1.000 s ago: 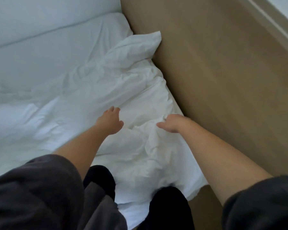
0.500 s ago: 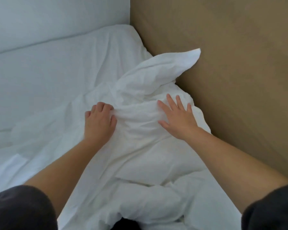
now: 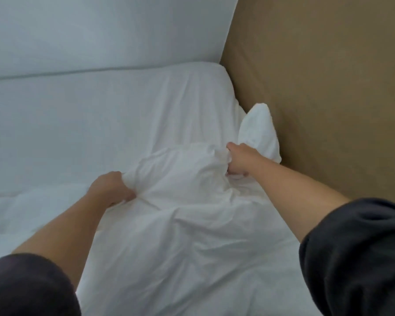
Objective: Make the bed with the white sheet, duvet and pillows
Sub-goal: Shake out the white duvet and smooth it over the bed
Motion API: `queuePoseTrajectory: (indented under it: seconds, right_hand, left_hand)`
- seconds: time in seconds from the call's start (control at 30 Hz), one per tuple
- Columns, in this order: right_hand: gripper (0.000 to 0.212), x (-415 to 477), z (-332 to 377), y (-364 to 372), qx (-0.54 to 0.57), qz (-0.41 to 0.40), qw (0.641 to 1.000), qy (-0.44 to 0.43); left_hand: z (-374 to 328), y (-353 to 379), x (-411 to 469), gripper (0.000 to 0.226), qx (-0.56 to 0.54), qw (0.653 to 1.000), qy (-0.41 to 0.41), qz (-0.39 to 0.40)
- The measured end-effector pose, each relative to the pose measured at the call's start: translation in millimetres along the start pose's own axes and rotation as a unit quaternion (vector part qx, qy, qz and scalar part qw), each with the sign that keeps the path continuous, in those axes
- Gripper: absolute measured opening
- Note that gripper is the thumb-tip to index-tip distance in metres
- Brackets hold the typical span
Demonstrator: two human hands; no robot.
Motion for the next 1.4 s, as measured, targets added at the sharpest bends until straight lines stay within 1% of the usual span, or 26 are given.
queuePoseTrajectory:
  seconds: [0.03, 0.07, 0.1, 0.13, 0.17, 0.27, 0.3, 0.37, 0.43, 0.47, 0.5, 0.53, 0.57, 0.6, 0.63, 0.7, 0.73, 0.8, 0.9, 0.97, 1.03, 1.1, 1.17, 1.27, 1.33, 1.4]
  right_hand:
    - [0.032, 7, 0, -5, 0.007, -0.023, 1.0, -0.008]
    - [0.017, 14, -1, -20, 0.019, -0.074, 0.997, -0.015]
    - [0.011, 19, -4, -44, 0.04, -0.134, 0.99, -0.018]
    - [0.013, 26, -8, -71, 0.056, -0.199, 0.978, -0.018]
    - [0.016, 34, -12, -102, 0.064, -0.257, 0.964, -0.024]
    - [0.012, 53, -9, -186, 0.079, -0.378, 0.921, -0.056]
    - [0.011, 61, -5, -203, 0.081, -0.398, 0.911, -0.068]
    - [0.008, 79, -2, -218, 0.091, -0.429, 0.895, -0.082]
    - [0.005, 107, -9, -212, 0.097, -0.455, 0.882, -0.078]
    - [0.005, 128, -15, -202, 0.106, -0.458, 0.879, -0.076]
    - [0.009, 151, -20, -186, 0.114, -0.443, 0.886, -0.078]
    - [0.017, 177, -23, -164, 0.105, -0.408, 0.903, -0.086]
    - [0.029, 202, -23, -137, 0.073, -0.365, 0.923, -0.097]
    - [0.041, 223, -23, -110, 0.032, -0.332, 0.937, -0.104]
    - [0.05, 238, -24, -89, 0.0, -0.327, 0.939, -0.107]
    - [0.062, 253, -24, -70, -0.028, -0.363, 0.924, -0.112]
    - [0.064, 256, -24, -68, -0.032, -0.376, 0.92, -0.108]
    - [0.068, 260, -25, -72, -0.053, -0.372, 0.921, -0.104]
    - [0.072, 259, -24, -71, -0.078, -0.346, 0.929, -0.102]
    - [0.067, 261, -21, -63, -0.11, -0.322, 0.937, -0.082]
    - [0.06, 262, -15, -63, -0.14, -0.324, 0.934, -0.051]
    - [0.064, 259, -12, -62, -0.149, -0.292, 0.944, -0.029]
    - [0.063, 248, -18, -55, -0.115, -0.257, 0.959, -0.024]
    - [0.062, 218, -25, -42, -0.042, -0.167, 0.984, -0.053]
    - [0.062, 185, -24, -32, 0.011, -0.106, 0.992, -0.07]
    - [0.062, 146, -18, -17, 0.018, -0.065, 0.995, -0.068]
  left_hand:
    - [-5, -8, 1, 0.037, -0.012, 0.999, 0.01, -0.046]
    - [-13, -28, -1, 0.025, -0.036, 0.994, 0.019, -0.105]
    - [-23, -56, -3, 0.015, -0.067, 0.983, 0.029, -0.171]
    - [-34, -90, -6, 0.009, -0.1, 0.966, 0.043, -0.235]
    - [-48, -129, -7, 0.009, -0.136, 0.945, 0.061, -0.29]
    - [-92, -239, -8, 0.02, -0.201, 0.888, 0.102, -0.401]
    - [-103, -262, -5, 0.025, -0.21, 0.877, 0.1, -0.42]
    - [-116, -286, 12, 0.032, -0.241, 0.87, 0.086, -0.421]
    - [-123, -284, 42, 0.034, -0.249, 0.877, 0.08, -0.402]
    - [-128, -272, 63, 0.034, -0.231, 0.887, 0.087, -0.389]
    - [-135, -251, 89, 0.036, -0.201, 0.904, 0.098, -0.365]
    - [-142, -222, 116, 0.043, -0.172, 0.925, 0.099, -0.325]
    - [-146, -185, 144, 0.055, -0.146, 0.945, 0.078, -0.283]
    - [-147, -152, 169, 0.066, -0.114, 0.954, 0.045, -0.273]
    - [-149, -129, 187, 0.071, -0.079, 0.951, 0.024, -0.298]
    - [-160, -114, 205, 0.072, -0.038, 0.927, 0.023, -0.373]
    - [-163, -117, 213, 0.072, -0.032, 0.921, 0.024, -0.388]
    - [-166, -134, 226, 0.07, -0.023, 0.916, 0.023, -0.399]
    - [-168, -135, 229, 0.07, -0.002, 0.92, 0.009, -0.392]
    - [-175, -129, 227, 0.072, 0.019, 0.93, -0.006, -0.367]
    - [-177, -125, 223, 0.074, -0.002, 0.947, -0.017, -0.32]
    - [-173, -113, 206, 0.08, -0.031, 0.969, -0.005, -0.244]
    - [-164, -91, 175, 0.081, -0.028, 0.983, 0.036, -0.177]
    - [-138, -64, 119, 0.078, -0.068, 0.99, 0.083, -0.087]
    - [-122, -43, 82, 0.08, -0.054, 0.992, 0.095, -0.068]
    - [-109, -18, 50, 0.085, -0.018, 0.993, 0.088, -0.07]
Point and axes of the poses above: each hand's wrist, its own x-axis towards the middle knuckle, its own y-axis out of the palm, z = x × y, the point moved 6 cm from there along x, towards the middle knuckle, and after that the axes turned 12 degrees about -y, right-handed, at the moved point
